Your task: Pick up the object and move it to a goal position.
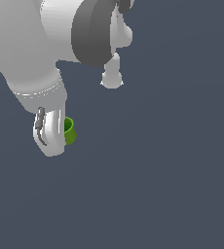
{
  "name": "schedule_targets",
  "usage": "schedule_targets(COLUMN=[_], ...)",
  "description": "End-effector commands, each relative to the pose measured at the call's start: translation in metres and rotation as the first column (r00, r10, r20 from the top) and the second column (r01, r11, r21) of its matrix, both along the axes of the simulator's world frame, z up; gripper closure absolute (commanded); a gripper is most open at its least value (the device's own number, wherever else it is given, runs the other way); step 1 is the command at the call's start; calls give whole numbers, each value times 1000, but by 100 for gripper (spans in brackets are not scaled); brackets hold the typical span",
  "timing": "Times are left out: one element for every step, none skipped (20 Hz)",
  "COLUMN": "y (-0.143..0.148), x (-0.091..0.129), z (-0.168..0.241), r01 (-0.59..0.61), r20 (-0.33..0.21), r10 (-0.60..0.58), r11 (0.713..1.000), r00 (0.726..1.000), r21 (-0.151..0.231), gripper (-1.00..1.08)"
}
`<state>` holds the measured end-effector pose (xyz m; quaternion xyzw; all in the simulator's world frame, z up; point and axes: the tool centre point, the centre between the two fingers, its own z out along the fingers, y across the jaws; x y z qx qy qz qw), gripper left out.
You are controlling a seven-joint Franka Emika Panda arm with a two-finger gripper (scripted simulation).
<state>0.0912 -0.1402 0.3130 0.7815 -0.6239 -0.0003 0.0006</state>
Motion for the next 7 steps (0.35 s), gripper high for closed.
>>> schedule_targets(y=[-3, -4, -5, -5, -6, -6, -6], x=[2, 3, 3, 3, 4, 4, 4], z=[5, 6, 7, 8, 8, 9, 9], r01=[-1, -1, -1, -1, -1, -1, -1], r20=[1, 1, 1, 1, 1, 1, 1], r10=[1, 1, 1, 1, 1, 1, 1], r11=[1000, 1000, 1000, 1000, 1000, 1000, 1000], r00=[1000, 1000, 1000, 1000, 1000, 1000, 1000], r21=[0, 0, 0, 0, 0, 0, 0], gripper=[108, 108, 108, 108, 108, 108, 108])
